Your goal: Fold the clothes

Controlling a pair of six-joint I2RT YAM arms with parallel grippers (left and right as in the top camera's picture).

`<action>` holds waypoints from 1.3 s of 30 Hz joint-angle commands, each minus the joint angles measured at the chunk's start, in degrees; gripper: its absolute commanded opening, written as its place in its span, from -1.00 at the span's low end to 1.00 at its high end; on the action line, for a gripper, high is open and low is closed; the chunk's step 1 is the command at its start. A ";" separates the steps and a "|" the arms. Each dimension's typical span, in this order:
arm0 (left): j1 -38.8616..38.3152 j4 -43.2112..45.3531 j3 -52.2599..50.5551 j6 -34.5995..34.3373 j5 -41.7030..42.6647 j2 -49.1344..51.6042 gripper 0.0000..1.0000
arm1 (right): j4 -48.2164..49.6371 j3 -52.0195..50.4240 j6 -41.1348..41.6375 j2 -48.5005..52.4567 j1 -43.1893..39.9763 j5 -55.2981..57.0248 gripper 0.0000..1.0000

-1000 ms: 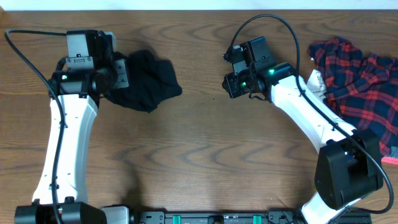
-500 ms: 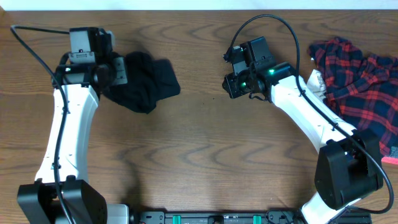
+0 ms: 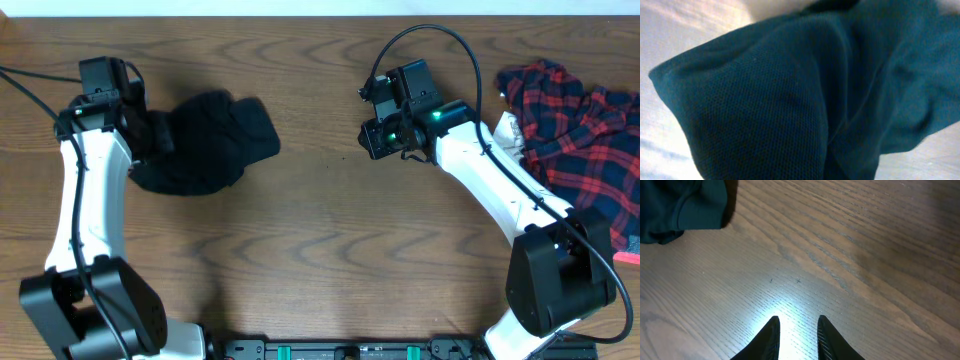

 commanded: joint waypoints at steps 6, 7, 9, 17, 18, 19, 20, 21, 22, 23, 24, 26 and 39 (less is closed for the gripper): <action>2.16 -2.56 -0.85 -1.38 -5.33 3.82 -0.88 | -0.98 0.59 0.70 -0.76 -0.37 0.35 -0.53; 2.45 -2.51 -0.83 -1.42 -7.72 3.82 -0.88 | -1.14 0.59 0.70 -0.76 -0.37 0.37 -0.53; 2.95 -2.51 -0.83 -2.49 -11.34 3.80 -0.88 | -1.27 0.59 0.70 -0.76 -0.37 0.37 -0.52; 5.84 -2.01 -0.83 -4.31 -13.75 3.82 -0.88 | -1.36 0.59 0.48 -0.76 -0.37 0.79 -0.52; 6.36 -1.86 -0.83 -4.39 -13.92 3.82 -0.88 | -1.36 0.59 0.48 -0.76 -0.37 0.79 -0.52; 6.69 -1.84 -0.83 -4.39 -13.92 3.82 -0.87 | -1.38 0.59 0.48 -0.76 -0.37 0.76 -0.52; 7.15 -1.86 -0.83 -4.39 -13.92 3.82 -0.87 | -1.36 0.59 0.48 -0.76 -0.37 0.76 -0.52; 7.48 -1.92 -0.83 -4.79 -13.92 3.82 -0.74 | -1.36 0.59 0.48 -0.76 -0.37 0.76 -0.52; 7.78 -1.95 -0.83 -5.35 -13.92 3.82 -0.72 | -1.36 0.59 0.48 -0.76 -0.37 0.76 -0.52; 8.09 -1.95 -0.83 -6.10 -13.90 3.82 -0.71 | -1.40 0.57 0.48 -0.76 -0.37 0.76 -0.52; 8.24 -1.95 -0.83 -6.97 -13.90 3.82 -0.72 | -1.55 0.57 0.48 -0.76 -0.37 0.79 -0.52; 8.44 -1.88 -0.83 -7.67 -13.88 3.82 -0.75 | -1.84 0.57 0.46 -0.76 -0.37 0.76 -0.51; 8.44 -0.98 -0.83 -8.02 -12.17 3.82 -0.88 | -2.40 0.57 0.28 -0.76 -0.33 0.79 -0.51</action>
